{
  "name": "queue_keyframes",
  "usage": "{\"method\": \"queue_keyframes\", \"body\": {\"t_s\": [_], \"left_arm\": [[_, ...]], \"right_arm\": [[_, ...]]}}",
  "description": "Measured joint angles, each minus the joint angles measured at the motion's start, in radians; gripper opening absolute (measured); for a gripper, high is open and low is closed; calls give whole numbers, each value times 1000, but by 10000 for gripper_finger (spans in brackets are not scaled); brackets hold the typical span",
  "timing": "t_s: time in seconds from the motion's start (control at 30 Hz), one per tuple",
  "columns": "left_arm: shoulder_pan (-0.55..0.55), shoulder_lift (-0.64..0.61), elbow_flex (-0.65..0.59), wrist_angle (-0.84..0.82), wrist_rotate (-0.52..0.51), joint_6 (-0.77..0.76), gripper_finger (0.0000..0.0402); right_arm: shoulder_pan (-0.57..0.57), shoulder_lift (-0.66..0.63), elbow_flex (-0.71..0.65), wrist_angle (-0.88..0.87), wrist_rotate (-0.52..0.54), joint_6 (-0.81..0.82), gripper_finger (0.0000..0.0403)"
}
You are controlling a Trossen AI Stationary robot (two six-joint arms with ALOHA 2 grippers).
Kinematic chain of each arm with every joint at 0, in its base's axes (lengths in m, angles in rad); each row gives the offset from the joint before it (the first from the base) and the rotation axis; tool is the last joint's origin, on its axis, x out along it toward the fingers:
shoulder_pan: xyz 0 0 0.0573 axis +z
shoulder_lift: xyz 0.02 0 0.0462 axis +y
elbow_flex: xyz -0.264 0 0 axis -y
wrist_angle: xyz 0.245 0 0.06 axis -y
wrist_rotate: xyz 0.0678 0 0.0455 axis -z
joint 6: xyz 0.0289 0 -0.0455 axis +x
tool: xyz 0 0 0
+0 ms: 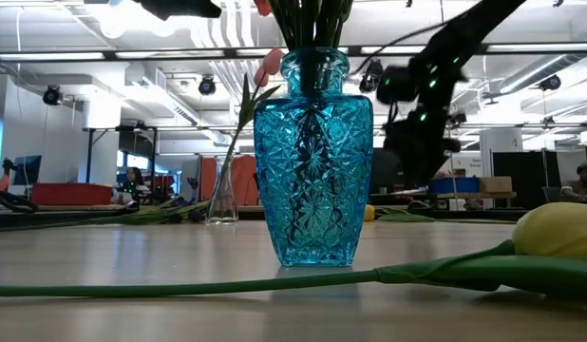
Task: Sort flowers into vase by color
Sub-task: Put the top yellow flower into the transparent vase
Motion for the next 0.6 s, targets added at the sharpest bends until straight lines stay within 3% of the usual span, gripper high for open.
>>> {"method": "queue_keyframes", "body": {"t_s": [0.23, 0.4, 0.6], "left_arm": [[56, -117, -174, 187, 27, 21, 212], [55, -196, -246, 258, 29, -6, 208], [55, -244, -304, 359, 32, -24, 207]], "right_arm": [[-66, 206, 114, -5, -8, -100, 228], [-79, 285, 161, -6, -33, -112, 223], [-78, 304, 175, -20, -56, -108, 170]]}}
